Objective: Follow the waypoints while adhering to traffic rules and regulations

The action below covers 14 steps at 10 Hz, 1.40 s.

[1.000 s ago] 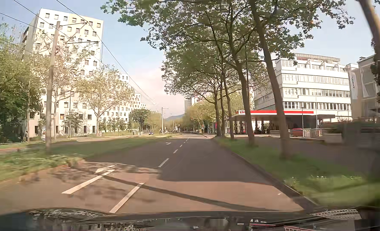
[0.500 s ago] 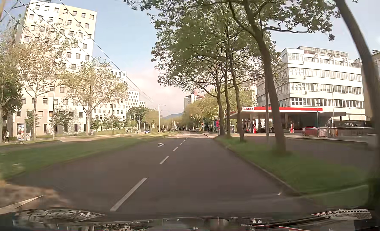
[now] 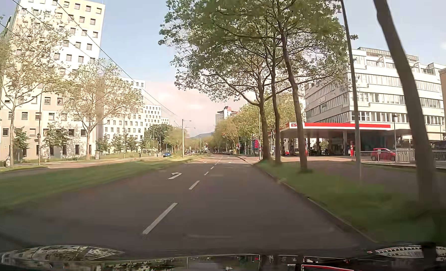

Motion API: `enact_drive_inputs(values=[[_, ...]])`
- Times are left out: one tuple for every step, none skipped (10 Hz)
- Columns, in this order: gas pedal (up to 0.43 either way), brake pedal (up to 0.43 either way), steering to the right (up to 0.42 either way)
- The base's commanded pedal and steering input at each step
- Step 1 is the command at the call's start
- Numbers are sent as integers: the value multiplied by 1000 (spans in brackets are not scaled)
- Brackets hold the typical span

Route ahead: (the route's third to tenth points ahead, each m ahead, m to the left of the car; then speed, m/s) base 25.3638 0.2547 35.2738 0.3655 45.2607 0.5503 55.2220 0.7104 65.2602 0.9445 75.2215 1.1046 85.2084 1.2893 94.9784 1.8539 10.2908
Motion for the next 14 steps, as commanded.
enact_drive_inputs(values=[[0, 0, 2], [0, 0, 2], [0, 0, 2], [0, 0, 0], [20, 0, 1], [20, 0, 1], [20, 0, 1], [28, 0, 1], [28, 0, 0], [28, 0, 1], [28, 0, 1], [28, 0, 1], [28, 0, 1], [28, 0, 1]])
